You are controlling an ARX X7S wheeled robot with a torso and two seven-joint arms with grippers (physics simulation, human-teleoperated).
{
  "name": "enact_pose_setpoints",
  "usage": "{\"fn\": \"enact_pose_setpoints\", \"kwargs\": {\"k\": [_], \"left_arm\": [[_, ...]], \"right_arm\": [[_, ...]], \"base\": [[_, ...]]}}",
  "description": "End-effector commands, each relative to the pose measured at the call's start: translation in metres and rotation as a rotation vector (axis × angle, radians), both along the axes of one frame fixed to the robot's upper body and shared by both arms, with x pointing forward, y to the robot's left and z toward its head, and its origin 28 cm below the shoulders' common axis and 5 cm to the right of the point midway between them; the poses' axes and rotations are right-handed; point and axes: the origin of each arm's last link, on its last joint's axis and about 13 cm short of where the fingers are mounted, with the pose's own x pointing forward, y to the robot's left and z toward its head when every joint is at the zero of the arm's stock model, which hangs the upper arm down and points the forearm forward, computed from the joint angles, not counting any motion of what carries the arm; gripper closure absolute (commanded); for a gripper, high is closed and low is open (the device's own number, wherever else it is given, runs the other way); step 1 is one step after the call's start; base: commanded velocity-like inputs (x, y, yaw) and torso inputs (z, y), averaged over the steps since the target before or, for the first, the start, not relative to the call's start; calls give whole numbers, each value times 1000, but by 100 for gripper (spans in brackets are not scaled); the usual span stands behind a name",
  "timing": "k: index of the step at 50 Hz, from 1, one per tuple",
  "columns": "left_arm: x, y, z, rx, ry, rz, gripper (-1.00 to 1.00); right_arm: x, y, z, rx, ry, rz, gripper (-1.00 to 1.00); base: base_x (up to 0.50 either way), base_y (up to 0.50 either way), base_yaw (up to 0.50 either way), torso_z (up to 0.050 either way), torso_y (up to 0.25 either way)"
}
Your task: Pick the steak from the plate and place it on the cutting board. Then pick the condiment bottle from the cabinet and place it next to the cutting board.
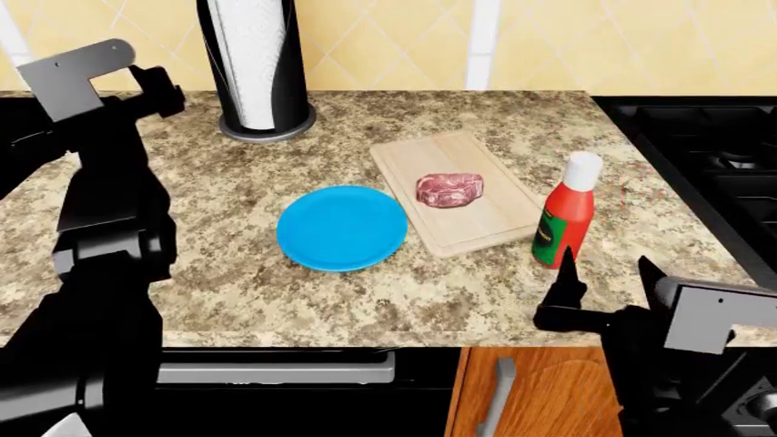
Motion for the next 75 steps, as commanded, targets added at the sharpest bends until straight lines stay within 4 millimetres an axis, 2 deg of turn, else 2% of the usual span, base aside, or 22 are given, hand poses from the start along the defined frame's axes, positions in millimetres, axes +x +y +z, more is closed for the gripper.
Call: {"fn": "enact_pose_setpoints", "kwargs": {"k": [1,3,7,15,23,26,32,41,48,56,66,75], "left_arm": [[-15,3,3,-100,-39,-84,-100],[-32,2,28,-84,-147,-107,-100],[-58,-1,49,-69,-222,-139,-100],[-112,-16,74,34,-310,-206,-100],[-149,-27,90,97,-340,-257,-100],[-158,-31,87,143,-314,-267,-100],[-170,-35,68,181,-253,-291,-100],[-208,-42,41,191,-283,-368,-100],[-224,-43,28,155,-322,-407,-100],[-240,-43,31,119,-416,-383,-100],[-264,-39,45,94,-557,-381,-100],[-272,-39,51,83,-598,-380,-100]], "right_arm": [[-29,-1,25,63,-90,14,-100],[-32,-1,28,75,-107,16,-100],[-38,-1,35,92,-137,22,-100],[-46,-1,53,115,-193,26,-100],[-48,1,66,122,-228,39,-100],[-47,1,72,126,-242,40,-100],[-47,4,85,150,-271,58,-100],[-58,5,110,223,-341,67,-100],[-67,5,113,251,-368,69,-100],[-81,4,116,262,-404,71,-100],[-102,2,126,283,-482,78,-100],[-110,3,130,298,-518,84,-100]], "base": [[0,0,0,0,0],[0,0,0,0,0],[0,0,0,0,0],[0,0,0,0,0],[0,0,0,0,0],[0,0,0,0,0],[0,0,0,0,0],[0,0,0,0,0],[0,0,0,0,0],[0,0,0,0,0],[0,0,0,0,0],[0,0,0,0,0]]}}
